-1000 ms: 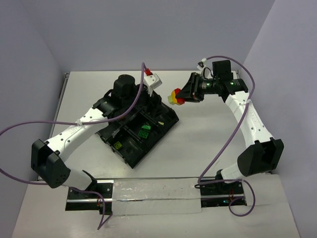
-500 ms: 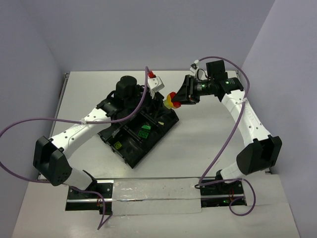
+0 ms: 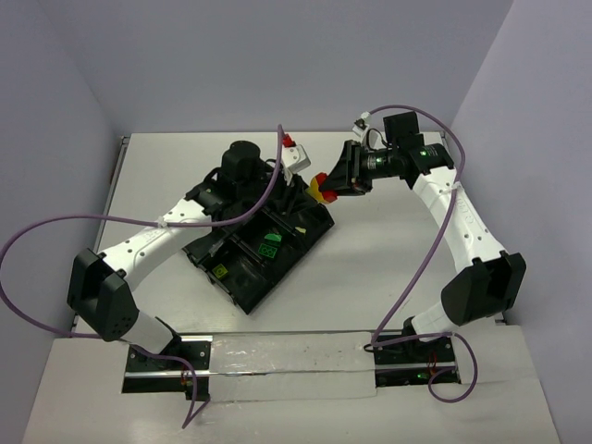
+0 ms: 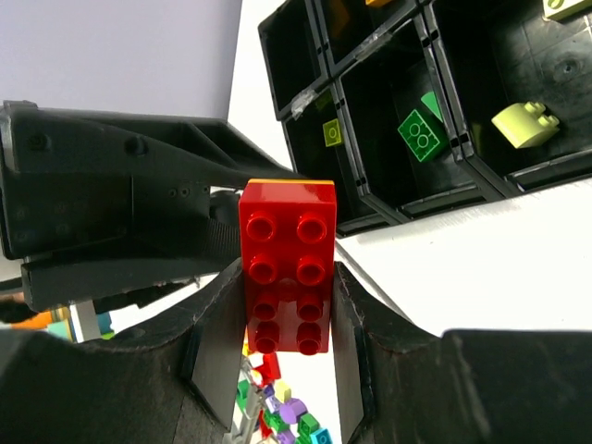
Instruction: Sort the legos into containers by color
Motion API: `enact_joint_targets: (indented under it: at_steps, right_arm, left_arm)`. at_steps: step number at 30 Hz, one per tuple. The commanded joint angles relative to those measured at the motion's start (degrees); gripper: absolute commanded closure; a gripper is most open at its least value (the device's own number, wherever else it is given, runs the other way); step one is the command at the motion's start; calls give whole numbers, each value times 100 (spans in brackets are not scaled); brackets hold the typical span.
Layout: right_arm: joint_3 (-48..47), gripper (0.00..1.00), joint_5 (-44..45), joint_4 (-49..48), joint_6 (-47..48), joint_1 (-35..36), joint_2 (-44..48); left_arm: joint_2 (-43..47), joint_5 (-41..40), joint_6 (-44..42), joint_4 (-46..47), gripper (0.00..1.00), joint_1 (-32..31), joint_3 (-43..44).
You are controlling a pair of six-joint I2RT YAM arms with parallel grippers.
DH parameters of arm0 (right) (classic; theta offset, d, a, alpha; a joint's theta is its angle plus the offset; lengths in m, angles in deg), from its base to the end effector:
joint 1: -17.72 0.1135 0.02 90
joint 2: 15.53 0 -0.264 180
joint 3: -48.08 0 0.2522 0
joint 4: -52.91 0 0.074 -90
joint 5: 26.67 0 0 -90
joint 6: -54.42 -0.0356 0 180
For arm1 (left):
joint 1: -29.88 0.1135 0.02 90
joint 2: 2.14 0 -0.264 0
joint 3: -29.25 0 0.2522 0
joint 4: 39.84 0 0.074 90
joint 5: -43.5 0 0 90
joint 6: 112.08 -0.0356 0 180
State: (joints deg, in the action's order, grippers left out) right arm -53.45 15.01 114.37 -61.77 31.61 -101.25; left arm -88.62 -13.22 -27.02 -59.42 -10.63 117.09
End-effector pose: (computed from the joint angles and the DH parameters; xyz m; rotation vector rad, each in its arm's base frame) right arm 0.2958 0.1005 0.3756 -0.1769 2.4027 1.3297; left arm 0.2568 -0.2451 0.3505 1.1173 1.5999 -0.9643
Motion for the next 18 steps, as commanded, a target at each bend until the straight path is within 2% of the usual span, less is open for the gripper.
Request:
enact_joint_targets:
  at_steps: [1,3,18]
  right_arm:
    - [-300,100,-144,1,86,44,11]
    - [-328,100,-56,28,96,32,29]
    - [-326,100,201,-217,-219,-727,247]
  left_arm:
    - [24,186,10,267,90,-35,205]
    - [43,170,-19,241,100,-35,177]
    - [443,-209,-279,58,100,-27,-526]
